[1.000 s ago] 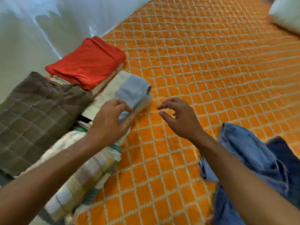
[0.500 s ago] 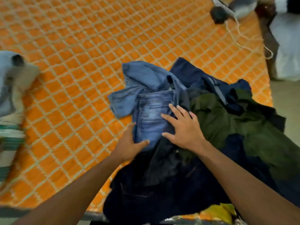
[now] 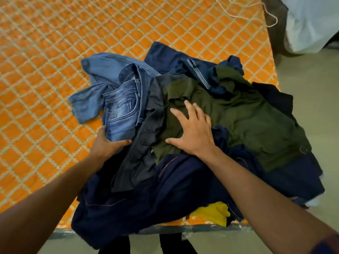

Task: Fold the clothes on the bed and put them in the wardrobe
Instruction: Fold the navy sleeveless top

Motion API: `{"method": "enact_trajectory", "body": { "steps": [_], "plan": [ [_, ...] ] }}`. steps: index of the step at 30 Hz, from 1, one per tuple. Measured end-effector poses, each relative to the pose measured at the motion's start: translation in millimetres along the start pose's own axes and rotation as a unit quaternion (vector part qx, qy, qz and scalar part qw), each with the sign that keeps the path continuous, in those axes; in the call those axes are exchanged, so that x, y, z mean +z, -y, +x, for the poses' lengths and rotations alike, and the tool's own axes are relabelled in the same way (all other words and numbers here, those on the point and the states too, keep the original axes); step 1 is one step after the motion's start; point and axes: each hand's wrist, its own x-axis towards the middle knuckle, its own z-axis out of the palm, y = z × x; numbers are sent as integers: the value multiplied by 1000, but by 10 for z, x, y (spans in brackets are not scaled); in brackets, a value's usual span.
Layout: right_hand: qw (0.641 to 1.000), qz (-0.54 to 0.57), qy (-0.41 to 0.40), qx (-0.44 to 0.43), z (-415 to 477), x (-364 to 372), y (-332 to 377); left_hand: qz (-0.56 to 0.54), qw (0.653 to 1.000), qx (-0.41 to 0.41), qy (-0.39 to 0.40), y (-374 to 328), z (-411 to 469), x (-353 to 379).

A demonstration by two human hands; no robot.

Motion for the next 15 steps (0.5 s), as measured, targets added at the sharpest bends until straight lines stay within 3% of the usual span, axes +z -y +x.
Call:
{"method": "enact_trajectory", "body": {
  "steps": [3,5,7,9,15],
  "plan": [
    [994,20,-18,110,30,-106,-155,-4,1000,5,19,-18,12,48],
    [977,59,-1,206,75,-184,-351,10,1000,12,27,-10,20,61],
    [964,81,27,251,110,-218,-501,-8,999,6,35,-42,-1,83],
    [966,81,20,243,177,-194,-569,-26,999,-2,42,-98,-5,115],
    [970,129,-114,175,300,-83,-705,-75,988,-40,128,-170,48,395]
  ]
}}
